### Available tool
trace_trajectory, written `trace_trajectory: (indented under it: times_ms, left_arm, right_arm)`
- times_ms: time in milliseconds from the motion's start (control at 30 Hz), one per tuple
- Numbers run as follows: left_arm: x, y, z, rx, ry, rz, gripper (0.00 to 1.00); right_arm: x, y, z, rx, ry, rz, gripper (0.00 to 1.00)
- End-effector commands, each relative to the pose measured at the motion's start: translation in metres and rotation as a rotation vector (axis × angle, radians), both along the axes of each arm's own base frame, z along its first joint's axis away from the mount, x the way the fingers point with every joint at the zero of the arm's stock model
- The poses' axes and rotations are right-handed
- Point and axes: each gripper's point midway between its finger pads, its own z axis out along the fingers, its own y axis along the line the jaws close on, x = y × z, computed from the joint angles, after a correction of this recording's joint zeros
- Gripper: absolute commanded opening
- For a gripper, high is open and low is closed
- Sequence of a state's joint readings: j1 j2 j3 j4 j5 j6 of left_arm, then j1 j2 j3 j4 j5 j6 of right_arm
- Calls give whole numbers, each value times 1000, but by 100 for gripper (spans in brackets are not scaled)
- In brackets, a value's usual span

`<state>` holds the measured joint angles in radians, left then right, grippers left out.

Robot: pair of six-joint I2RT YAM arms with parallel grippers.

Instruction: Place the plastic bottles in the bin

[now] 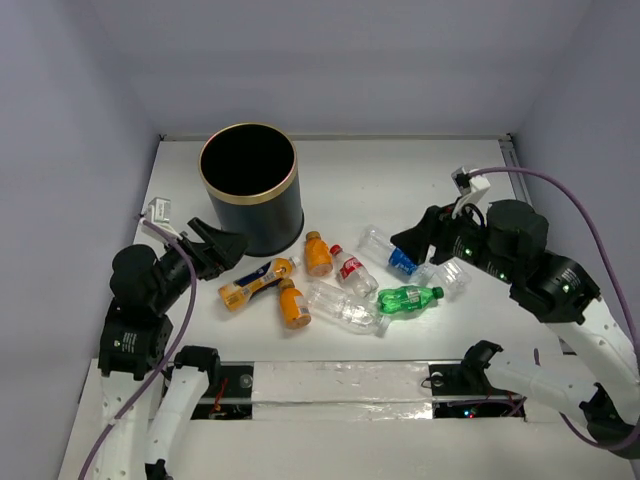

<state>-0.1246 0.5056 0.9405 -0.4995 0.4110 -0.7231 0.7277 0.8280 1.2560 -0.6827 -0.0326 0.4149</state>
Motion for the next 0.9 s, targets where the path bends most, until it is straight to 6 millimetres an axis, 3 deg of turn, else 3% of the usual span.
trace_trajectory:
  times_ms: [0,33,133,167,233,267,333,500,733,867]
  left_arm:
    - [-2,-6,-4,1,7,-47,72]
    - [-2,-6,-5,4,10,-47,70]
    - [-2,-9,-7,-11,14,-60,53]
    - [-1,-10,-17,-10,43,-65,39]
    - [1,-10,-34,15,105,-70,22]
    - [1,-9,-43,22,132,-68,9]
    - [-1,-6,-57,35,187,-52,0]
    - [-8,-3,-91,51,296,-28,0]
    - [-18,2,-135,185,442,12,0]
    - [-23,-12,-141,247,470,-14,0]
  right_arm:
    - [-4,-5,-3,-1,21,-17,62]
    - [-5,-6,-3,-2,21,-22,42]
    - [-5,-8,-8,-8,30,-27,10]
    - [-5,-8,-10,-11,36,-28,7]
    - [-7,-5,-13,-7,50,-16,0]
    - [-7,-4,-17,-13,58,-11,0]
    - [-7,0,-23,-13,69,2,0]
    - [-1,12,-75,-82,196,17,0]
    - [-1,30,-97,-67,245,73,0]
    - [2,35,-108,-83,266,85,0]
